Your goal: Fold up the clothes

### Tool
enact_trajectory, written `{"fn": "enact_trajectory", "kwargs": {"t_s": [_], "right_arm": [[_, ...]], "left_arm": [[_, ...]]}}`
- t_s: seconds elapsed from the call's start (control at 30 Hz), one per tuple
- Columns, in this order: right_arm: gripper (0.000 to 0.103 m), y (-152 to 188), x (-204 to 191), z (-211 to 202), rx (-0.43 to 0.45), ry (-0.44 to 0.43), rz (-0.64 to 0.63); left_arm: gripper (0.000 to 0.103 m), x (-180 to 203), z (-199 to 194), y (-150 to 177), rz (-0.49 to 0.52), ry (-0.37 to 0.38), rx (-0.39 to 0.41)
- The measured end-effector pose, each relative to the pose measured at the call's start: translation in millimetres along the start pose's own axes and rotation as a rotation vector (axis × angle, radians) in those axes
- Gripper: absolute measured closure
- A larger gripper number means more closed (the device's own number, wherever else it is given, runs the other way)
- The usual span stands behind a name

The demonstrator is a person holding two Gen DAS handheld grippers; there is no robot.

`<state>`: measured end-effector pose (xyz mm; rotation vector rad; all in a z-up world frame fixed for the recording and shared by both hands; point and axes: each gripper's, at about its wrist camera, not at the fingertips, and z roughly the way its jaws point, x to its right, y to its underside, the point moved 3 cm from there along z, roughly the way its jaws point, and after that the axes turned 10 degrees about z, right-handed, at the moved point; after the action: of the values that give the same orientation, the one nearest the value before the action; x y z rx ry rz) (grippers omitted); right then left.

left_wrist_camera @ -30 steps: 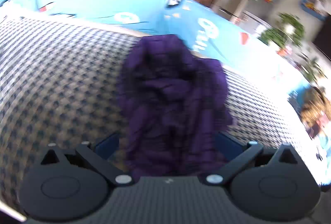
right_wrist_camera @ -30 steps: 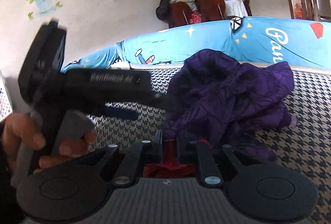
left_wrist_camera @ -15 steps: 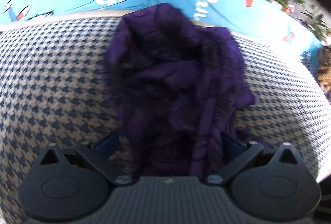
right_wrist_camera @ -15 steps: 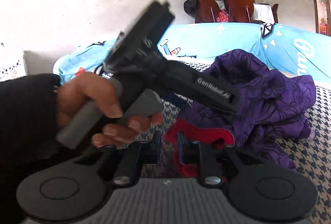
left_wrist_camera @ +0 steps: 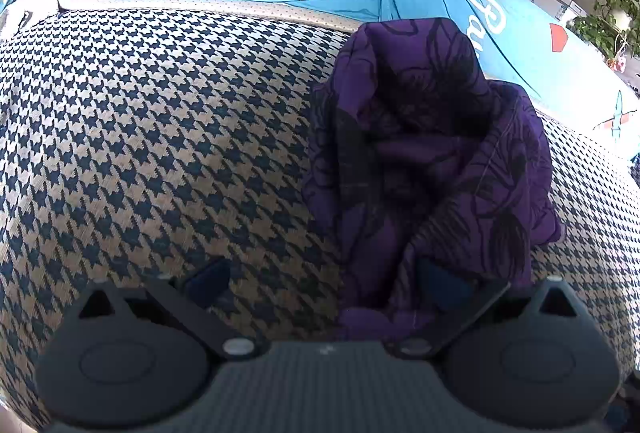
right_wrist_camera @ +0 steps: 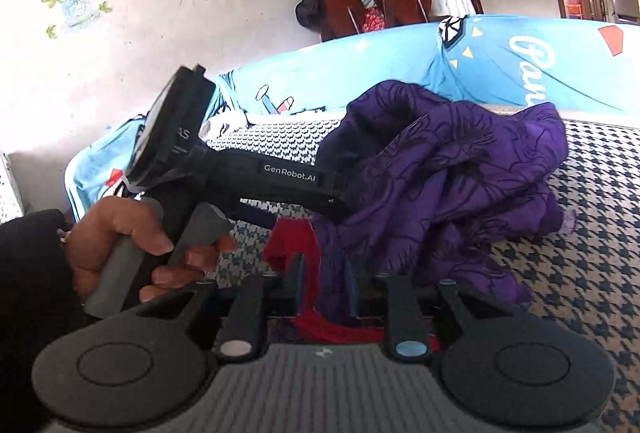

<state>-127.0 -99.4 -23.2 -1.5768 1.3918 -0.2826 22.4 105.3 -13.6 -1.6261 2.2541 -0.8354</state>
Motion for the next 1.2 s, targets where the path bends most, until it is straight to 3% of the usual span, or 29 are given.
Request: {"fn": "enact_trajectory", "kwargs": {"t_s": [0.13, 0.43, 0.6, 0.87, 1.07, 1.2], "right_arm": [[0.068, 1, 1, 16, -0.031, -0.016, 0.03], [0.068, 5, -1, 54, -0.074, 0.014, 0.017], [0.085, 7, -6, 49, -0.066, 0.026, -0.014], [0.09, 8, -20, 12, -0.025, 0.001, -0.081], [0.092, 17, -29, -9, -0.034, -0.039, -0.127], [0.097, 29, -38, -20, -0.046, -0.05, -0.176]], "left_arm": [[0.0, -3, -1, 1, -0.018, 0.0, 0.002], [0.0, -6, -3, 5, -0.04, 0.015, 0.014], [0.0, -7, -4, 7, -0.052, 0.023, 0.02], [0.0, -6, -7, 11, -0.066, 0.043, 0.022], [0.0, 0, -14, 25, -0.059, 0.061, 0.022], [0.0, -2, -17, 36, -0.106, 0.073, 0.024]]}}
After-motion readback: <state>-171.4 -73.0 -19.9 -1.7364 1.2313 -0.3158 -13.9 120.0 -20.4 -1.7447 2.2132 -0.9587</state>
